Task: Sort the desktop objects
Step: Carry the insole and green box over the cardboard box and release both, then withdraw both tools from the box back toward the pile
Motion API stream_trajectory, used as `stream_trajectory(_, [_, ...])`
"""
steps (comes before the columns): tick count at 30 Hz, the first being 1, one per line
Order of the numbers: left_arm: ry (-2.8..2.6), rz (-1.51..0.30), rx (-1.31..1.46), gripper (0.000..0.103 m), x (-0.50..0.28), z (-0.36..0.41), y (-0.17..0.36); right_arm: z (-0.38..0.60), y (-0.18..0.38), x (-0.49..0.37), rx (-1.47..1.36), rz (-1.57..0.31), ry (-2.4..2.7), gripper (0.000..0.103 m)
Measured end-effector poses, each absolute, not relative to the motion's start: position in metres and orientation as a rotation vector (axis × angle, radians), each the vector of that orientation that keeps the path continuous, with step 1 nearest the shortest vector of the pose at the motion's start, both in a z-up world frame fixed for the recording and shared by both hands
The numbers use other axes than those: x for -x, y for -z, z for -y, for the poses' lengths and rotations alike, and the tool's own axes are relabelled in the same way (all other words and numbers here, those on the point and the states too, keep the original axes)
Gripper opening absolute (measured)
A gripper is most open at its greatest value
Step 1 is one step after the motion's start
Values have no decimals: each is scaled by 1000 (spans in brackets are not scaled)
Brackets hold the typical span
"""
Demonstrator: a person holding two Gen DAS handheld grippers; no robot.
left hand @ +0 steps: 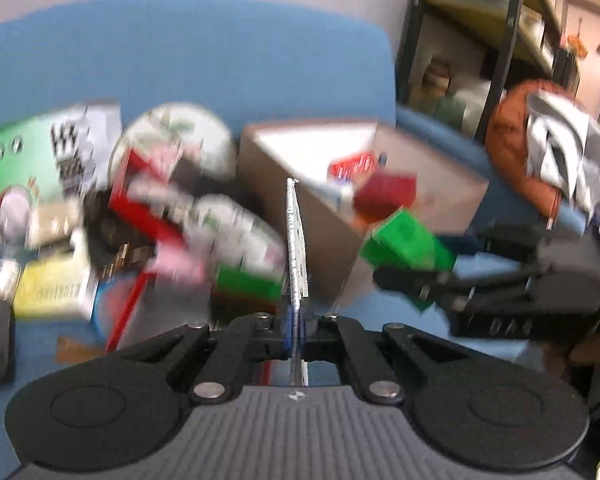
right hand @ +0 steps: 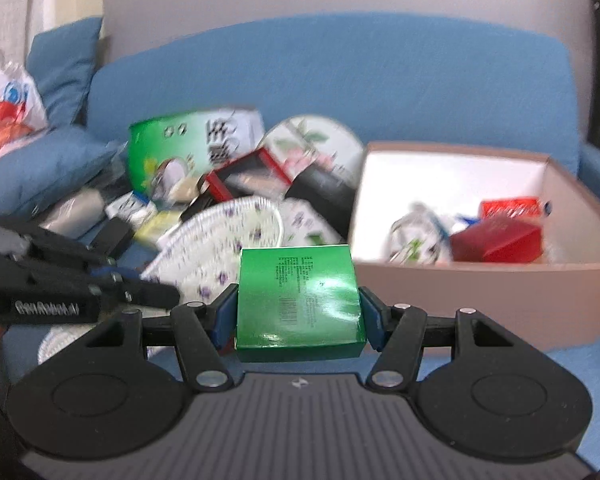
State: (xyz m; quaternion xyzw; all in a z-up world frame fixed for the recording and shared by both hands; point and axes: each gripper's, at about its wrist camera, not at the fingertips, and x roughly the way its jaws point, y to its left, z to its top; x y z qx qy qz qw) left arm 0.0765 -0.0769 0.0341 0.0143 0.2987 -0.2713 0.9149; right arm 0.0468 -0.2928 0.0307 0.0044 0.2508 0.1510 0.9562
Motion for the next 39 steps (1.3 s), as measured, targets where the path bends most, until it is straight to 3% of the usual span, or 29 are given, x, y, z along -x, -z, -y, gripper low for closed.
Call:
stream_trajectory(11, [576, -497, 93, 1, -148, 151, -98, 352, -59, -92, 14, -422, -117, 60])
stream_trajectory(19, [500, -528, 79, 1, -207, 209, -73, 383, -40, -150, 12, -480, -51, 61])
stream_trajectory(27, [489, -562, 78, 2, -234, 218, -48, 376, -17, -192, 103, -547, -109, 61])
stream_trajectory(28, [488, -551, 87, 5, -234, 216, -47, 375, -13, -196, 111, -571, -124, 62])
stream_trajectory(29, [490, -535, 93, 21, -232, 214, -46, 372, -10, -198, 120, -592, -131, 62])
stream_trajectory(30, [490, -524, 92, 53, -230, 212, -47, 370, -7, -200, 134, -603, -140, 65])
stream_trajectory(32, [473, -492, 83, 86, -226, 210, -49, 365, -4, -197, 166, -589, -149, 80])
stream_trajectory(36, [463, -454, 41, 98, -217, 206, -55, 360, -5, -187, 177, -553, -145, 88])
stream_trajectory(39, [449, -482, 20, 99, -215, 203, -55, 354, -9, -177, 178, -547, -132, 91])
